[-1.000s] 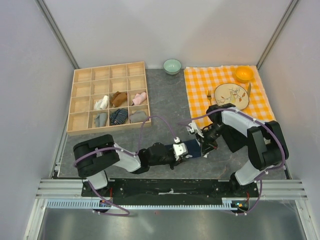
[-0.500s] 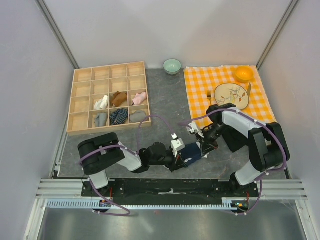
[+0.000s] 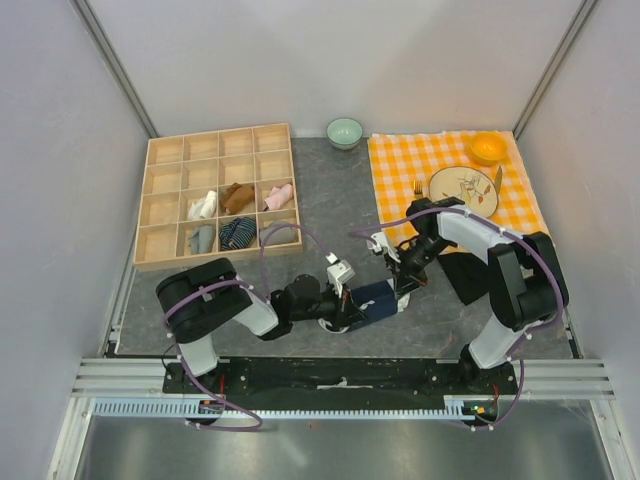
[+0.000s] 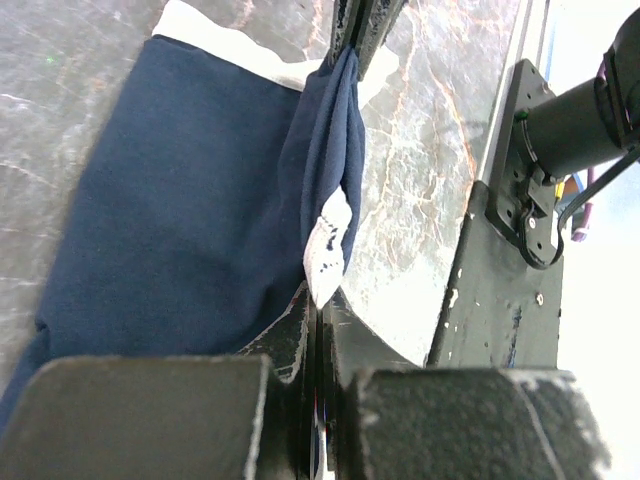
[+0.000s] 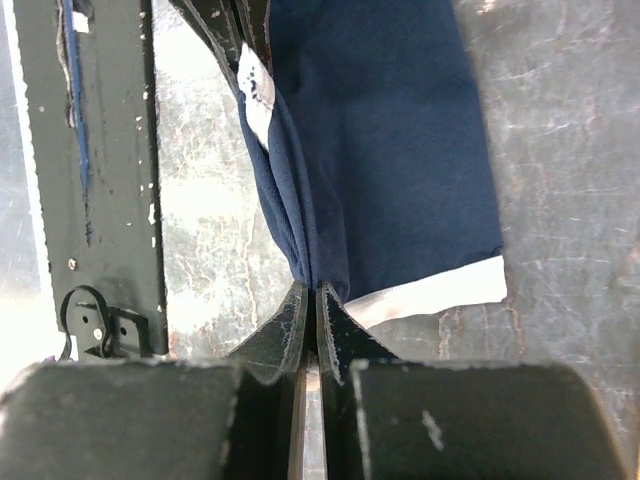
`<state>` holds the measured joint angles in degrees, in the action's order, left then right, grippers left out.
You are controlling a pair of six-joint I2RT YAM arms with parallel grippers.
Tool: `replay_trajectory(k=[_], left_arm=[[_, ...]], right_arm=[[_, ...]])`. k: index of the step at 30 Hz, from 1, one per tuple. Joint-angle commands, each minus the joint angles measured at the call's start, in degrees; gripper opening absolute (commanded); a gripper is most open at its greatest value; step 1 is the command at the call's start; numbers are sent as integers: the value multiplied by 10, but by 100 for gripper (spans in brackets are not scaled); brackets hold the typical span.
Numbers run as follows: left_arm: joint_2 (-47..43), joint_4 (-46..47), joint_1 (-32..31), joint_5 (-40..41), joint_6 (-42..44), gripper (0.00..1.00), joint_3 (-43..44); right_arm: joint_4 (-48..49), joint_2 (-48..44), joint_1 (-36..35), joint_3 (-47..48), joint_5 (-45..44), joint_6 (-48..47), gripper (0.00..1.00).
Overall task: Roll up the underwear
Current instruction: Fold the underwear at the center of the board.
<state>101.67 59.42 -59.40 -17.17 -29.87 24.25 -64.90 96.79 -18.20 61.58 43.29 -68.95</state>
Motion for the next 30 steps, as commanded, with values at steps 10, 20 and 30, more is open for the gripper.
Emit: replay_trajectory(k=[10,20,30], left_arm=[[13,-4,53,-22,-48,2,4],[36,0,83,-13,-69,2,3],[50,12,106,-1,-104,2,-6]], right_arm=[[86,45,-9,62,-4,90,14],[127,27,-10,92,-2,145,29],[125,-24,-21,73,36,139,30]])
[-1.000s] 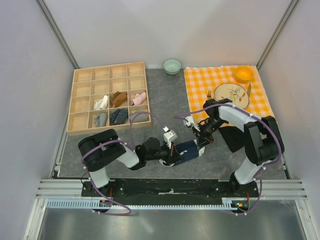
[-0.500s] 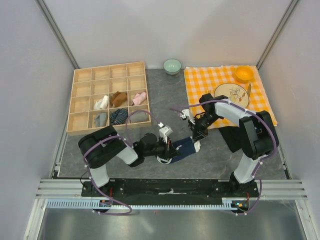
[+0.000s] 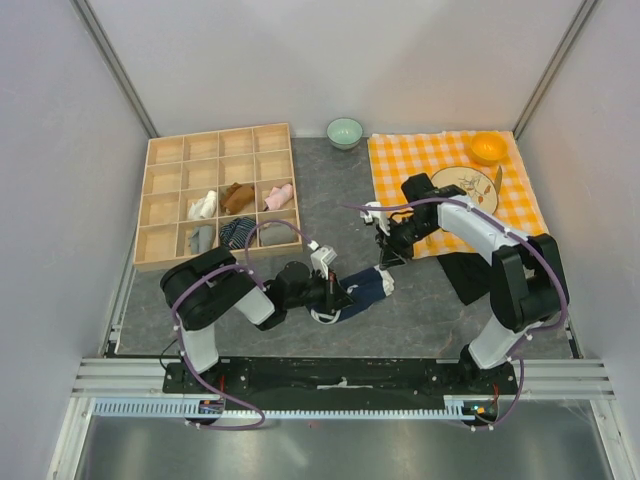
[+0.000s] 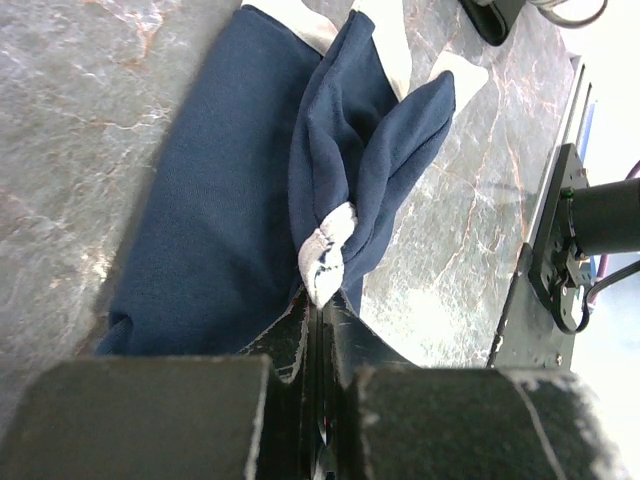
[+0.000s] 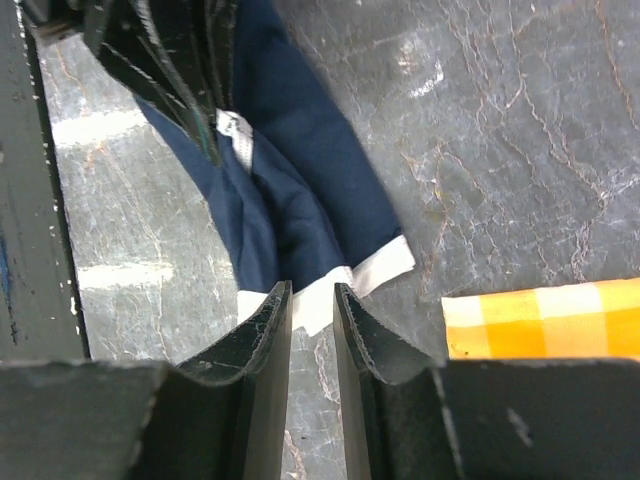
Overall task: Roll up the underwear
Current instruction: Fold the underwear at the center of the board.
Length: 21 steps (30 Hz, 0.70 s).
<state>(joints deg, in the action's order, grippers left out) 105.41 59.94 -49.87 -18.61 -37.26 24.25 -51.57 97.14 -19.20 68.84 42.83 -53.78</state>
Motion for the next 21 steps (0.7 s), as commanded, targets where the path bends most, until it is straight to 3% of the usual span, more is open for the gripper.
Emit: replay_trajectory(k=[1,10,21], left_arm=[[14,7,11,13,-33,2,-7],[24,14,16,6,-49,2,-3],[41,32,17,0,-61,2,2]], right_arm=[[-14,-33,-15,-5,46,-31,29],[-74,-48,-69,-56,90,-124,29],[-8,-13,-80,-74,31,-65,28]])
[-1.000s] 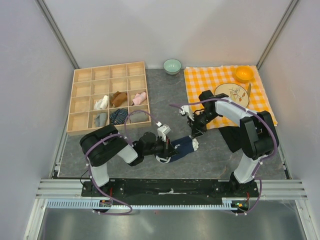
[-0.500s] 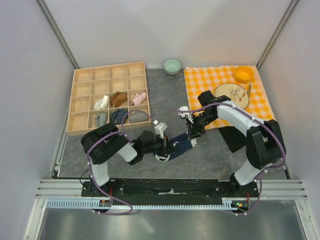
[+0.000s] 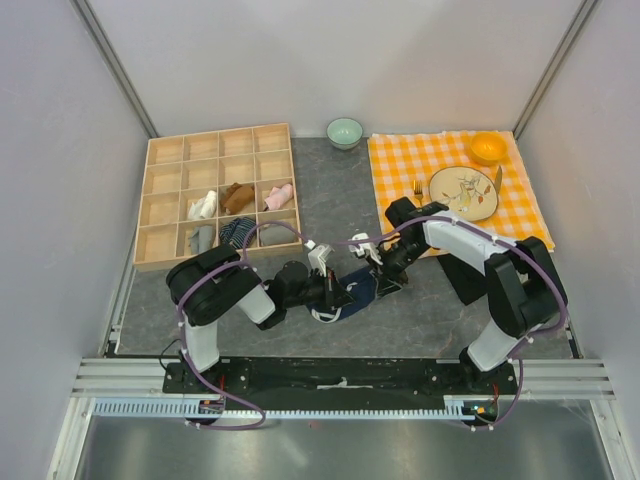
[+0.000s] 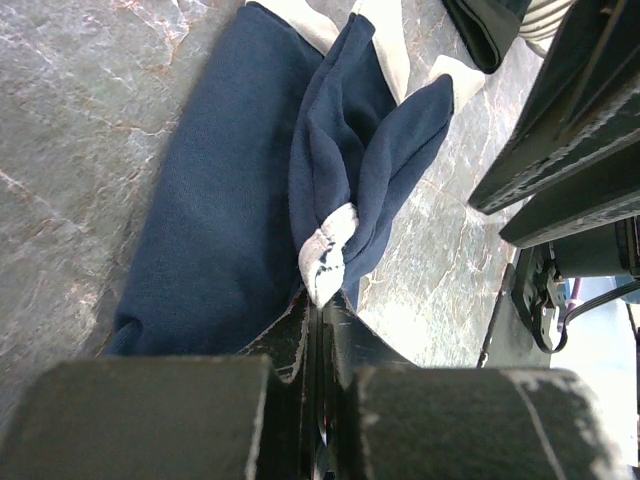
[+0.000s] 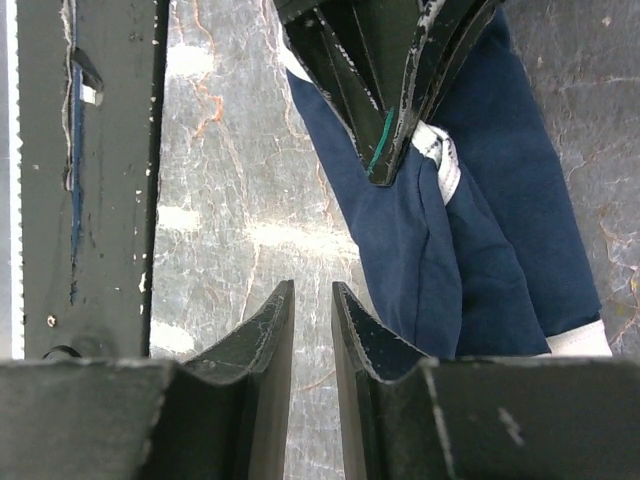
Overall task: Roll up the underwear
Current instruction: Fold the underwear at the center of the board.
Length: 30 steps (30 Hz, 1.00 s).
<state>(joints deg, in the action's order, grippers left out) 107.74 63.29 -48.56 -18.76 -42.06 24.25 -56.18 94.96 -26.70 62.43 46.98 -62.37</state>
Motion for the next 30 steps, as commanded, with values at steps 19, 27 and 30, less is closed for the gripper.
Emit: replay_trajectory(k=[19,27,30], left_arm=[[12,-2,5,2,-5,3,2],[5,-4,6,7,-5,4,-3],[3,-8,7,7,-3,4,-3]], right_arm=[[93,53,-7,12,-84,81,28],[103,74,-7,37,-103,102,27],[104,76,-7,51,-104,107,27]])
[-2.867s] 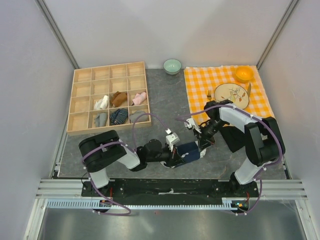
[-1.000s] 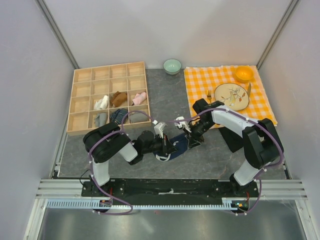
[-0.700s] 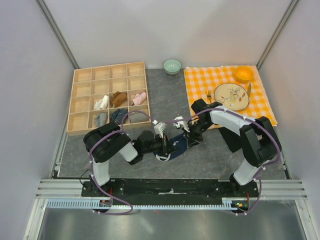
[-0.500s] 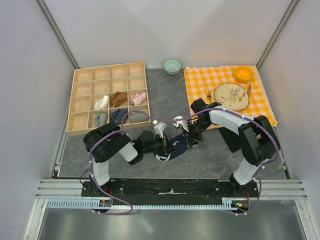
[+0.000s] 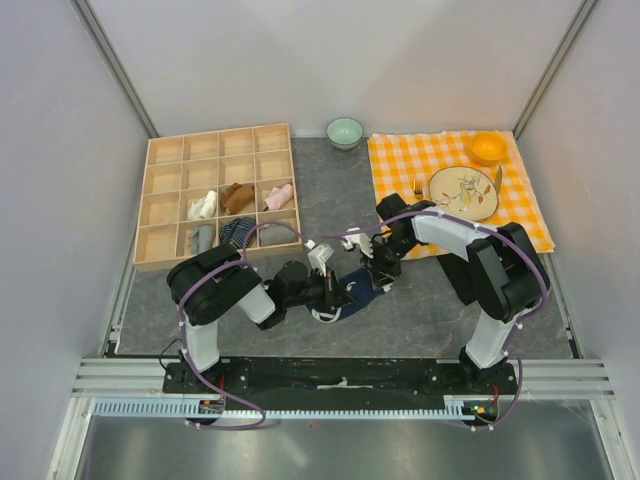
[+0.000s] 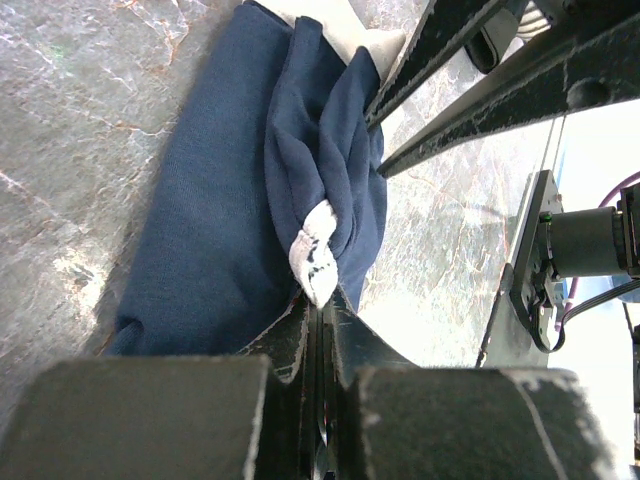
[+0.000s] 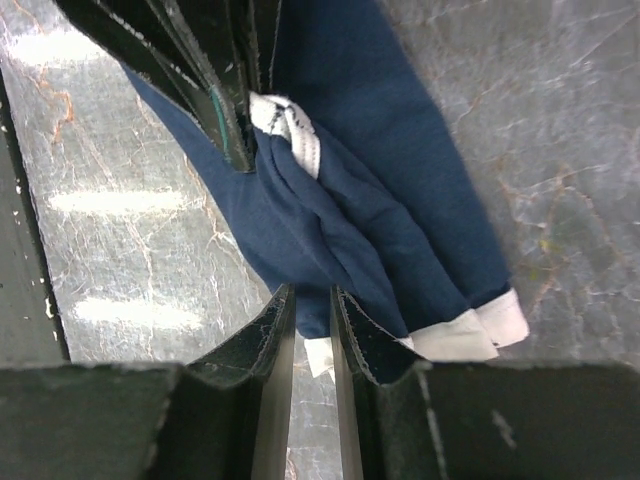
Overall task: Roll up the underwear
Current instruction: Fold the underwear at the center of the board.
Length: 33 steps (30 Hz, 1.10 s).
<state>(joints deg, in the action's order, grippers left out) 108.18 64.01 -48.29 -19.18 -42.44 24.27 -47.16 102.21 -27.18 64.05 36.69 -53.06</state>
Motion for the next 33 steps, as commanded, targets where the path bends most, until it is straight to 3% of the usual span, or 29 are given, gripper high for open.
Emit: replay_trajectory(k=[1,8,16,27,33], left_arm=[[-3,-16,4,12,2,4,-2],[-10,-20,6,14,2,8,-5],[-70,-40,7,50,4,28,-29],[-236,-187,5,119,54,30,-76],[-288,-299,-45,157,102,30,-11]], right_arm=[[15,4,-2,41,-3,16,27],[42,45,-3,56,-37,45,27],[74,70,-6,42,-86,67,27],[76,70,-16,26,-77,74,27],[69,80,-24,37,-79,91,28]])
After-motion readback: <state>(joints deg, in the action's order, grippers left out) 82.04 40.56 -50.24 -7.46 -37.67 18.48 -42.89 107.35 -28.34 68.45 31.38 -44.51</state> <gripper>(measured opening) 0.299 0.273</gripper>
